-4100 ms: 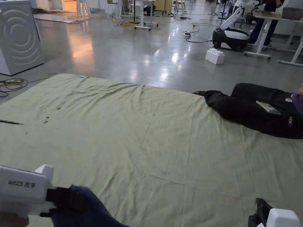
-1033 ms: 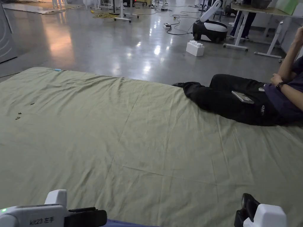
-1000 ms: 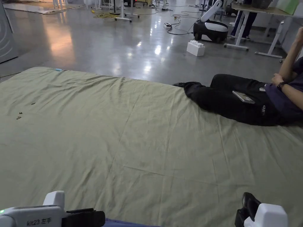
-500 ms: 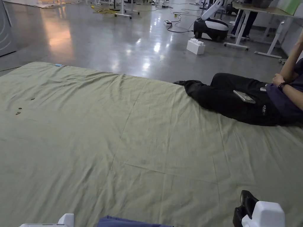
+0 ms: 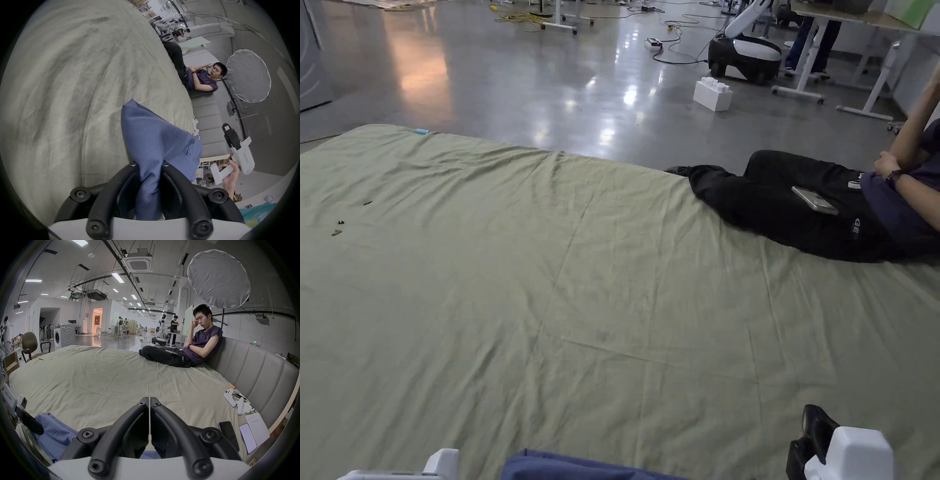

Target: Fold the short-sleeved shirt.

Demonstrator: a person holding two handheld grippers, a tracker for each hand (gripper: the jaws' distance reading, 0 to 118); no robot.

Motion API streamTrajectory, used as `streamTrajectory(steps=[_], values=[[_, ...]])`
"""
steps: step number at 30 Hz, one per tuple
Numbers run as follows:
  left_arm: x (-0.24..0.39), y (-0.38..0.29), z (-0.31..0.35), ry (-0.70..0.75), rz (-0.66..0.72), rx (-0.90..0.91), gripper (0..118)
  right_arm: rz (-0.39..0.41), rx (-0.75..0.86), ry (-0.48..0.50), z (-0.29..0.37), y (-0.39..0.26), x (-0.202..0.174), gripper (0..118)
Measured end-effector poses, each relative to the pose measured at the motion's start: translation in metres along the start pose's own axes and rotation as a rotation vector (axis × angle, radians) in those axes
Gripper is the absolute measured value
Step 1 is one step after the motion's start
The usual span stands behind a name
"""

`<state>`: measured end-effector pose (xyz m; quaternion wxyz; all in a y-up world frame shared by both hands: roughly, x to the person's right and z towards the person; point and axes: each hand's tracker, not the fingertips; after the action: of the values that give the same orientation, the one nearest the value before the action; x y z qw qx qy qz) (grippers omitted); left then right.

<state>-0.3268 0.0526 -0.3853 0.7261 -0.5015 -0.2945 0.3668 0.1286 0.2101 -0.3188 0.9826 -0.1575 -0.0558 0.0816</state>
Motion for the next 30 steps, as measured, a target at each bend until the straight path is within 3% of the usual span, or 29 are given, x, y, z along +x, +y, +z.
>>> streamTrajectory(steps=[8, 19, 30], values=[[0.026, 0.010, 0.029, 0.025, -0.057, 0.049, 15, 0.005, 0.000, -0.011, 0.002, 0.001, 0.006, 2], [0.100, 0.045, 0.116, 0.369, -0.217, 0.174, 15, 0.001, 0.015, 0.001, 0.001, 0.003, 0.006, 2], [0.198, 0.020, 0.075, 0.604, -0.463, 0.135, 15, -0.021, 0.020, 0.018, 0.000, 0.002, 0.003, 2]])
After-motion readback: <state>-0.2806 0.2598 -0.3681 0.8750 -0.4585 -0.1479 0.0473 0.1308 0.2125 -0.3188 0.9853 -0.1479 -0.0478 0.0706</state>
